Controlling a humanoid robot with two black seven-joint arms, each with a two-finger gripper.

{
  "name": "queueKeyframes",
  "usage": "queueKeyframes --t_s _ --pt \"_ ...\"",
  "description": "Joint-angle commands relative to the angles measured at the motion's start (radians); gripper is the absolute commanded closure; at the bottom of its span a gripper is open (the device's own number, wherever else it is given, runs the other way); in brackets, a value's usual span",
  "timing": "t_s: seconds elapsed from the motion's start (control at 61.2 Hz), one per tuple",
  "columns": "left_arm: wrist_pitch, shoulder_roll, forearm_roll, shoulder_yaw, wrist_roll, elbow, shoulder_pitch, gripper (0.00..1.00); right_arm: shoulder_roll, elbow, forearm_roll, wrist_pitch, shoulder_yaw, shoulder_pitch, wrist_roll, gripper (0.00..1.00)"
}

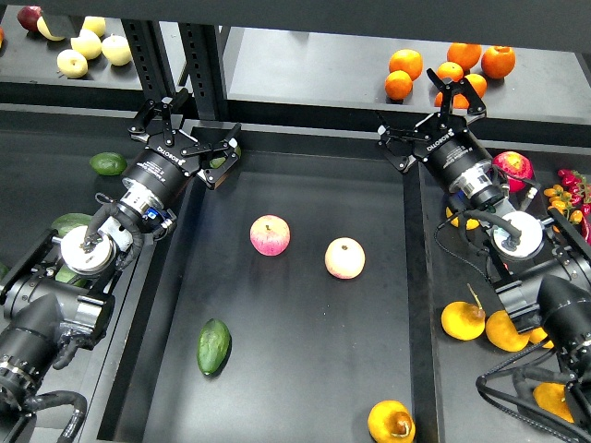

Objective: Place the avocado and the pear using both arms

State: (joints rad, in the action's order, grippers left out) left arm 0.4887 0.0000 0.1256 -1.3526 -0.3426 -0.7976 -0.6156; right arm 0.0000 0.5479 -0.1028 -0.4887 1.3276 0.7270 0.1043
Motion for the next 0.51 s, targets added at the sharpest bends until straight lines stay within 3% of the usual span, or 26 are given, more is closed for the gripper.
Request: queueKeyframes --t_s 0.0,0.196,0.359,0.49 --pt "0.000 0.000 0.000 -0.008 -0.035 0.000 -0.007 0.00 0.000 -0.002 0.000 0.000 0.001 0.000 0.000 0.00" --pt "0.000 0.000 -0.001 0.016 -0.146 0.009 -0.038 0.00 0.000 -0.003 0.000 0.000 -0.001 -0.001 0.003 0.00" --pt "0.000 0.000 -0.001 0.131 -0.146 0.020 -0.101 0.00 0.000 -0.005 0.000 0.000 -0.011 -0.001 0.006 0.00" --pt "0.000 0.115 0.003 0.280 -0.146 0.014 -0.142 0.00 0.000 -0.005 0.000 0.000 -0.013 -0.001 0.006 0.00"
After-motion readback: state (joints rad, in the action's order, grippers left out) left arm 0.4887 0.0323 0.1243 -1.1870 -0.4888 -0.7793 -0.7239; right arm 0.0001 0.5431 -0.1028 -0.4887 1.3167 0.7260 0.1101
